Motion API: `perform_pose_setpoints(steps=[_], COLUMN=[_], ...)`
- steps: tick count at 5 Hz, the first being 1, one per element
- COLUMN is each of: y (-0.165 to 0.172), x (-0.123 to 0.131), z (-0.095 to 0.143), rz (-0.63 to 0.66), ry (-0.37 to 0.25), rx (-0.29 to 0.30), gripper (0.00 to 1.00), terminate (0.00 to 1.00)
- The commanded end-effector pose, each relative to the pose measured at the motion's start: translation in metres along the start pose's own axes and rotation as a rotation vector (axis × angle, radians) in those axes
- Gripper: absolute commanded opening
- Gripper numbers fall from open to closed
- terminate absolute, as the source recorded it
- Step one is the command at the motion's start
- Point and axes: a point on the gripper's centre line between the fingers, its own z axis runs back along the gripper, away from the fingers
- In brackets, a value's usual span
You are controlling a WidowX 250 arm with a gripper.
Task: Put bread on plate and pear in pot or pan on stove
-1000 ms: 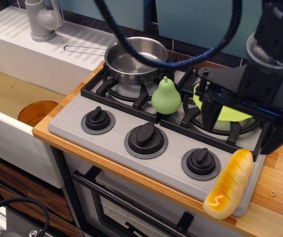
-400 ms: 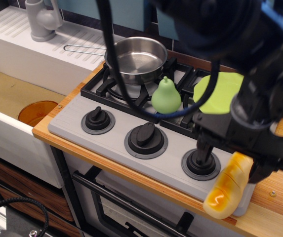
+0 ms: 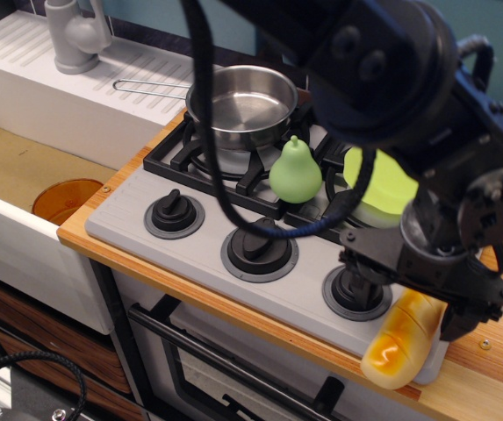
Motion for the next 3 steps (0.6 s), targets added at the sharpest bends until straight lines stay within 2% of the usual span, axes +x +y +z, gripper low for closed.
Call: perform_pose_setpoints(steps=[1,2,3], y=[-0.0075,-0.0102,-0.0129], x=[0.0028,0.0047,0.008], z=[0.0007,0.0014,0.0018], rz=[0.014,0.018,0.037], ry=[-0.016,-0.018,-0.013], rx=[0.006,0.019,0.005], gripper=[1.0,1.0,0.0], terminate=[0.0,0.0,0.0])
